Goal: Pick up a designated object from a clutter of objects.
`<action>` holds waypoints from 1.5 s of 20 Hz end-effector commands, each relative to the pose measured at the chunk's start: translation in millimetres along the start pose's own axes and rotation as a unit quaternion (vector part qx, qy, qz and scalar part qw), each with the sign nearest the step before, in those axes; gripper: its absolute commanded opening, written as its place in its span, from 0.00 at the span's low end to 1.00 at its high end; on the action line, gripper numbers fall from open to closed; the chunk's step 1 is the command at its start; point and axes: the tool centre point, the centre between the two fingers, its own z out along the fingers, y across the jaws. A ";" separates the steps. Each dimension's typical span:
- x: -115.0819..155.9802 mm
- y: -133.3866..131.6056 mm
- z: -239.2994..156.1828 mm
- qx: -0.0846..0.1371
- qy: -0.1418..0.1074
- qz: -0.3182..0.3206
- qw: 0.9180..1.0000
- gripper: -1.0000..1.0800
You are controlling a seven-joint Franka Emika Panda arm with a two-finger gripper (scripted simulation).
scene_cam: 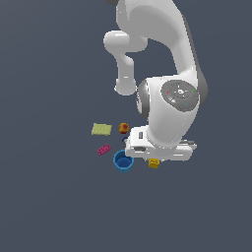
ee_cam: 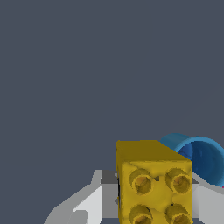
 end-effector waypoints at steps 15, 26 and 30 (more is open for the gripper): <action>-21.4 65.5 -188.0 0.001 0.000 0.000 1.000 0.00; -25.8 90.8 -261.7 0.000 0.000 0.000 1.000 0.00; -25.6 94.0 -271.3 0.000 0.000 0.000 1.000 0.00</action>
